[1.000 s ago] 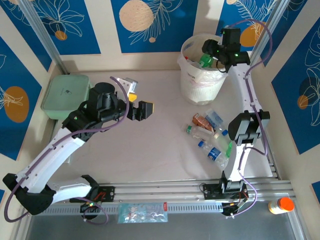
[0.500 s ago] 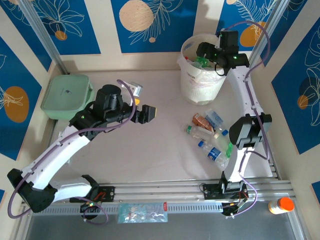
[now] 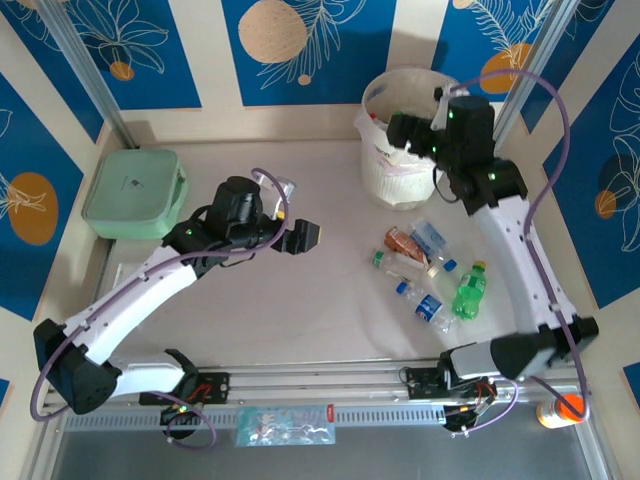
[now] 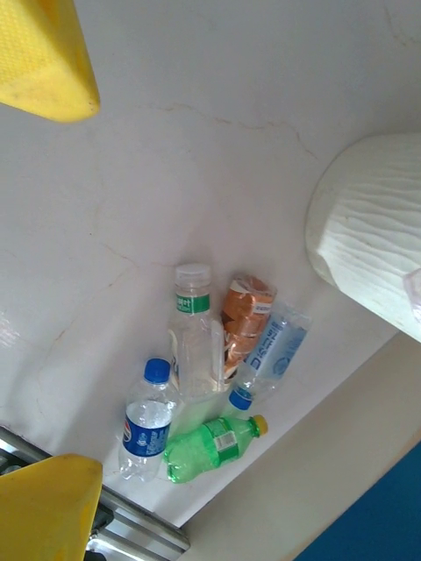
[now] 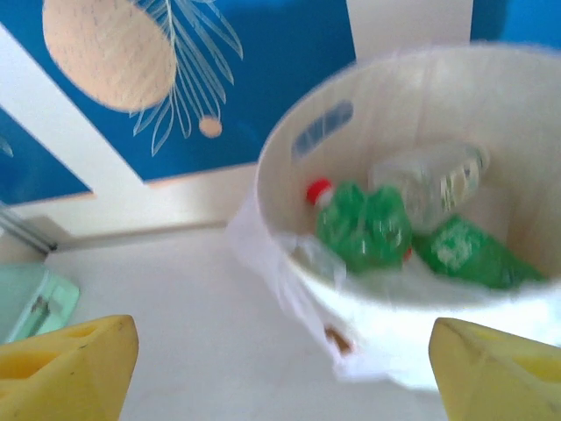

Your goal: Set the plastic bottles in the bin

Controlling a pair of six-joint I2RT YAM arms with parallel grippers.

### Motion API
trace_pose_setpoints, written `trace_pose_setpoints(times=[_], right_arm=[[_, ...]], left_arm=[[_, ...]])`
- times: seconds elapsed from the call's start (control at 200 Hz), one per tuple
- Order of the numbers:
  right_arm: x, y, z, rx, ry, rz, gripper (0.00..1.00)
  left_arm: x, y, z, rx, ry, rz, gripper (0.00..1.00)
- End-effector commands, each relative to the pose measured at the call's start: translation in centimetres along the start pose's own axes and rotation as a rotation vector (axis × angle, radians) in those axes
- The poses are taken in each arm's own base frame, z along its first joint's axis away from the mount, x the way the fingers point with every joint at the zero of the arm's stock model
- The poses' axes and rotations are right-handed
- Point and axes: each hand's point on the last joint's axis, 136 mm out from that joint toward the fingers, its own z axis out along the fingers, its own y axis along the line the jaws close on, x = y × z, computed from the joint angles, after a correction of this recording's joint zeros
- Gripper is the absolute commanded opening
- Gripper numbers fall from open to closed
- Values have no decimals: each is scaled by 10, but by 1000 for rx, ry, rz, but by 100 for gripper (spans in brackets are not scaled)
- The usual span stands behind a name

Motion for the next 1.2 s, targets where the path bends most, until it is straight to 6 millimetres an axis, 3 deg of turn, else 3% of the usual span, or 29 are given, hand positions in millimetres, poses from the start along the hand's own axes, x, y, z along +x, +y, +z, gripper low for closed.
trace_pose_setpoints(times=[0.0, 0.155, 0.27, 0.365, 0.44, 0.505, 0.65, 0.785, 0.865, 1.195], right_arm=[[40, -5, -19, 17, 49, 15, 86], [115, -9, -42, -22, 178, 29, 82], [171, -28, -52, 67, 335, 111, 82], [210, -60, -66, 251, 430, 280, 81], [240, -92, -91, 495, 492, 452, 79], [261, -106, -109, 633, 555, 552, 79], [285, -126, -131, 850, 617, 683, 78], [321, -135, -132, 913, 709, 842, 98], [342, -126, -131, 894, 794, 1008, 99], [369, -126, -123, 953, 765, 1406, 99]], left_arm=[[-2, -3, -1, 16, -21, -14, 97], [3, 7, -5, -13, -42, -66, 97], [9, 14, -7, -3, -50, -142, 97], [12, 18, -11, 1, -58, -185, 97], [12, 22, -16, -6, -71, -204, 97], [13, 24, -19, -13, -81, -211, 97], [11, 24, -24, -8, -103, -223, 98], [8, 23, -29, 5, -123, -229, 98], [7, 24, -33, 3, -124, -228, 98], [1, 24, -39, 21, -153, -222, 98]])
